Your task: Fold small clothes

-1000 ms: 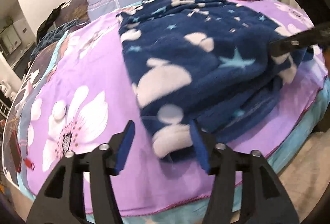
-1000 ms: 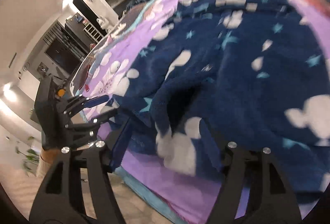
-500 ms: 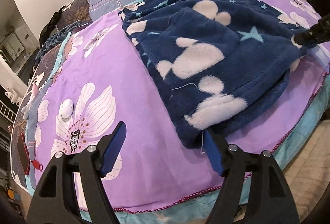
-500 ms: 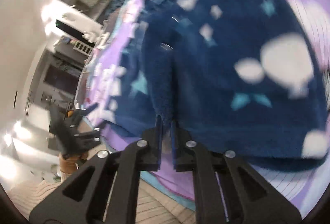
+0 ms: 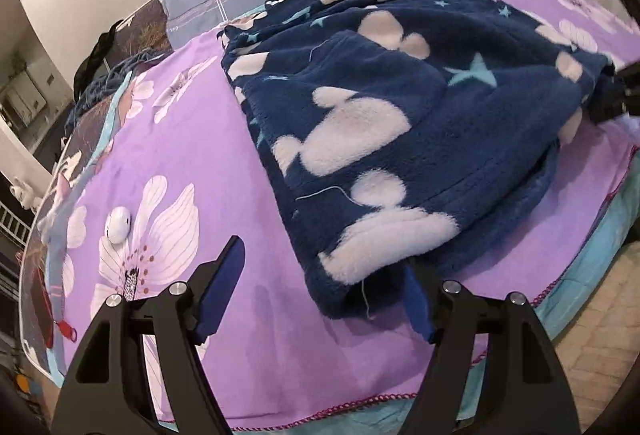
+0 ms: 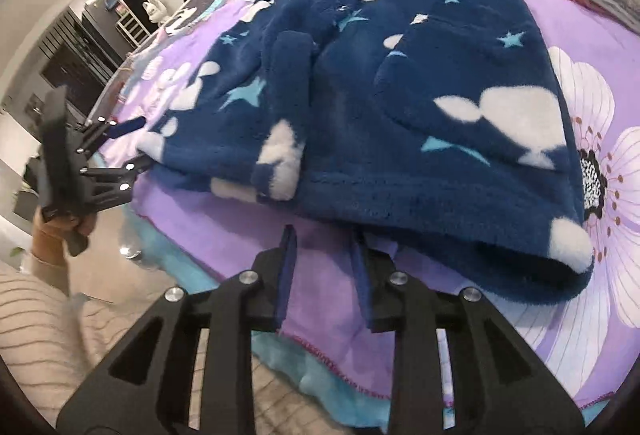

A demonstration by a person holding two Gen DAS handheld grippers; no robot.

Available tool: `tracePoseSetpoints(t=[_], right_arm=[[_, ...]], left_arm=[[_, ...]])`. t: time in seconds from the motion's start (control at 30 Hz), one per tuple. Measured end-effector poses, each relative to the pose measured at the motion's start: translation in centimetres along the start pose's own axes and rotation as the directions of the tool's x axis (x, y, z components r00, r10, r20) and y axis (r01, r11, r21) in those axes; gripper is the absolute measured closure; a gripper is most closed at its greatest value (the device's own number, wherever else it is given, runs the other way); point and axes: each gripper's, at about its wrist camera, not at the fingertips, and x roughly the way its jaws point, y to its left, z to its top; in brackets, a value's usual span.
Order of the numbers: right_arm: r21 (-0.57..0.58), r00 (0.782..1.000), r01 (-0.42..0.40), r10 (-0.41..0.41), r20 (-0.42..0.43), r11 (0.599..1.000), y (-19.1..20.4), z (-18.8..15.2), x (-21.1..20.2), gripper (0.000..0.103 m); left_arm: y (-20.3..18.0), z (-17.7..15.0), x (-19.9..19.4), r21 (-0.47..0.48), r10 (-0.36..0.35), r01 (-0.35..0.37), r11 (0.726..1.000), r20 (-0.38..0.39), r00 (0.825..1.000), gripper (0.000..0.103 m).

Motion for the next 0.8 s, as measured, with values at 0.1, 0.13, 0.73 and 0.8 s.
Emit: tracePoseSetpoints(t=[0.1,0.13,0.73,0.8], right_arm=[[-0.025,0.999,0.005,-0.004,0.045,1.000,0.6,0.6,0.1,0.074],[-0.028,0.998,-0.017,0.019,0.065,0.999,0.8,0.9,-0.2,0.074],[0.051,0.955,-0.291,0.293,-0.042,0.955,1.8,2.9,3.6,0.063],[0.018,0.923,-0.371,0.371,-0.102,0.928,2.8,1.9,3.6,0.053]], left_arm=[[0.4,0.1,-0.1,-0.022,-0.010,0.010,1.000,-0.002,1.000,0.030],[0.6,0.0,-0.1,-0.034,-0.016,0.016,0.999,-0.001,1.000,0.030],[1.5,0.7,0.7,-0.099,-0.074,0.074,0.992,-0.001,0.997,0.030],[1.6,0.6,0.8,-0.101,-0.079,0.078,0.992,-0.005,0.997,0.030]])
